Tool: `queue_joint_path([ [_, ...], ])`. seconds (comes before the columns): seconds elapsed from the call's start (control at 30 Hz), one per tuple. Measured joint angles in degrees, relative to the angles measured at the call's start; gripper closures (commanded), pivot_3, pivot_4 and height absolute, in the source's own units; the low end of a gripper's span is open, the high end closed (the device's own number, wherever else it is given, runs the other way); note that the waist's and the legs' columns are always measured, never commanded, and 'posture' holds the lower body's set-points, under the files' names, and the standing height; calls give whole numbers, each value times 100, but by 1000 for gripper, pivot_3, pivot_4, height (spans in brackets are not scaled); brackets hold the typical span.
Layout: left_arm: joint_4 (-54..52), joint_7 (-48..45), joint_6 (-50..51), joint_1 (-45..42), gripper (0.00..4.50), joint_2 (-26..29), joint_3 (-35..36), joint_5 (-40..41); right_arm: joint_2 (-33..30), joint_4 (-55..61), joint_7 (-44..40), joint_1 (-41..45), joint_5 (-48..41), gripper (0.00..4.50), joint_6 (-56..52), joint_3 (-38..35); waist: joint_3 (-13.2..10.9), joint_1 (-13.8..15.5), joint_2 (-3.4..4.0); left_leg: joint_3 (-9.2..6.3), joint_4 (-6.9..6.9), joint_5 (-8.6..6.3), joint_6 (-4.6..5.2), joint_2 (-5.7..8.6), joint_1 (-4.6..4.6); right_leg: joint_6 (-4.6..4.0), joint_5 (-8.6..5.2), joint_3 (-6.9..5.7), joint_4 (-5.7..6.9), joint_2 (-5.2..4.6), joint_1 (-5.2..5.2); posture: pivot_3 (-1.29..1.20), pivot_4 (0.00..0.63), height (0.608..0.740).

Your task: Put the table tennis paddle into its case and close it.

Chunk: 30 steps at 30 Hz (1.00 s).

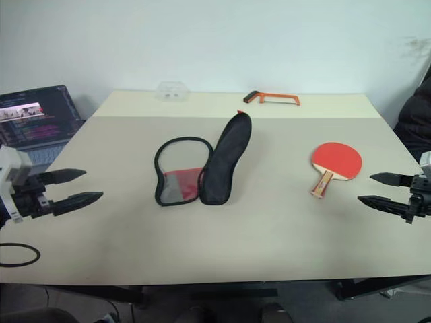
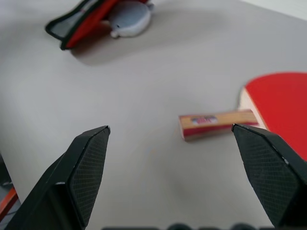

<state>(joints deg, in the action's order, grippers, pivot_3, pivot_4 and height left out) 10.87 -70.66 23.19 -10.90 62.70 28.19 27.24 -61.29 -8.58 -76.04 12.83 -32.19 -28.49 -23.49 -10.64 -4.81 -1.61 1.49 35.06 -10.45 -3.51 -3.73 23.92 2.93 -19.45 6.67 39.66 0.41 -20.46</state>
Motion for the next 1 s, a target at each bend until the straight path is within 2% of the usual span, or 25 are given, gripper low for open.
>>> queue_joint_path([
  [0.23, 15, 30, -4, -114, 0, 102, 32, -5, 194, 282, 196, -78, -75, 19, -34, -2, 0, 2, 0, 3, -2, 0, 0, -1, 2, -1, 0, 1, 0, 0, -4, 0, 150, 740],
  [0.37, 16, 363, 29, -314, 0, 38, 8, -36, 194, 637, 248, 44, -321, 19, -188, -8, 0, -1, 0, 3, -2, 0, 0, -1, 1, -1, 0, 3, 1, 0, -4, 0, 150, 740],
  [0.43, 50, 889, 40, -631, 0, -251, -167, -198, 201, 793, 288, 188, -391, 19, -210, 2, 1, 5, 2, 2, 1, 0, 0, 1, -1, 1, 0, 3, 3, 0, 1, 0, 150, 740],
  [0.6, 103, 1883, 562, -1137, 0, -1271, -1220, -592, 339, 982, 395, 466, -480, 19, -213, 238, 1, 47, -9, -4, 13, 1, 1, 3, 10, 7, 8, -1, -1, 2, 4, 0, 150, 740],
  [0.73, -21, 2576, 1203, -1528, 0, -1945, -1565, -619, 461, 980, 449, 605, -465, 19, -212, 514, -3, 73, -19, -16, 26, 1, 1, 4, 47, 9, 12, -8, 5, 4, -22, 0, 150, 740],
  [1.0, -119, 4179, 1907, -1881, 0, -2697, -1991, -1264, 552, 1202, 522, 811, -489, 19, -298, 859, -3, 88, -19, -39, 65, 0, 0, 5, 70, 9, 12, -21, 29, 8, -30, 0, 150, 740],
])
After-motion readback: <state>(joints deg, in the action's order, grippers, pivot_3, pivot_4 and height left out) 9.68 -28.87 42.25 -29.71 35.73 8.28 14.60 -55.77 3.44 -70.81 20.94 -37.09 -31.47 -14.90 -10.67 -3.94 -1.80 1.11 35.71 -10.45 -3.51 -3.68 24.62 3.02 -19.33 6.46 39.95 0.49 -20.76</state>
